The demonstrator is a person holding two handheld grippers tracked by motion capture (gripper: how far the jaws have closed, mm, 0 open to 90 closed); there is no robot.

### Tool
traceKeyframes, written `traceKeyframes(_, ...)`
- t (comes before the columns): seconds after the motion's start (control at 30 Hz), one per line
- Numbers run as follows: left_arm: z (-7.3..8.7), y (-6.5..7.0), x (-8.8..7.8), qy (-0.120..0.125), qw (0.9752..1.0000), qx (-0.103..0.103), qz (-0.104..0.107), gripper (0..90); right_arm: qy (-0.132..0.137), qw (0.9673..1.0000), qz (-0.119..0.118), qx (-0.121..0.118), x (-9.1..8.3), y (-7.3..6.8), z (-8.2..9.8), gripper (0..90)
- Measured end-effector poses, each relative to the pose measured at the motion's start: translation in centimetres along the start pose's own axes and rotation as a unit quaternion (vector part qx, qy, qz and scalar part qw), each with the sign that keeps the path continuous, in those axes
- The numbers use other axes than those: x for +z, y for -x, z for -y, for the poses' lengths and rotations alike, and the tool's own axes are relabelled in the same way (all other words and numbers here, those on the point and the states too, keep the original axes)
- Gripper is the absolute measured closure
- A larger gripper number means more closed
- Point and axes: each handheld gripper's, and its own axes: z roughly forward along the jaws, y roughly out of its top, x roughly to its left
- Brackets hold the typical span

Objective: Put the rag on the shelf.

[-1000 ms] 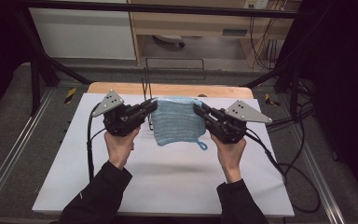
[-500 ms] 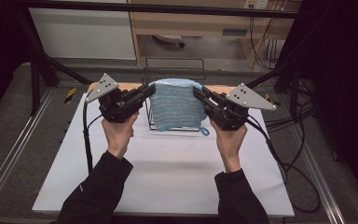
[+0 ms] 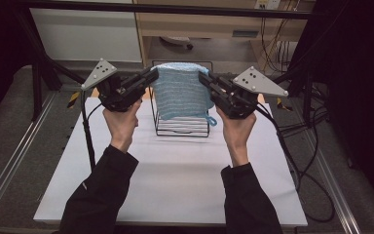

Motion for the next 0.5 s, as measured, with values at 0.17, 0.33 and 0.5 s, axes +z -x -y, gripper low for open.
traceKeyframes(0.17,-1.3,-0.3,0.3,0.015,0.9999,0.001,-0.002,82.1,0.008,1.0000,-0.002,-0.004,0.7,0.3,-1.1,82.0)
traceKeyframes(0.33,-2.6,-0.6,0.7,0.025,0.9997,0.001,-0.004,82.1,0.014,0.9999,0.000,-0.011,1.5,0.7,-2.4,82.0)
traceKeyframes(0.5,-3.7,-0.8,1.1,0.035,0.9994,0.005,-0.006,82.1,0.021,0.9996,0.002,-0.018,2.2,1.1,-3.6,82.0)
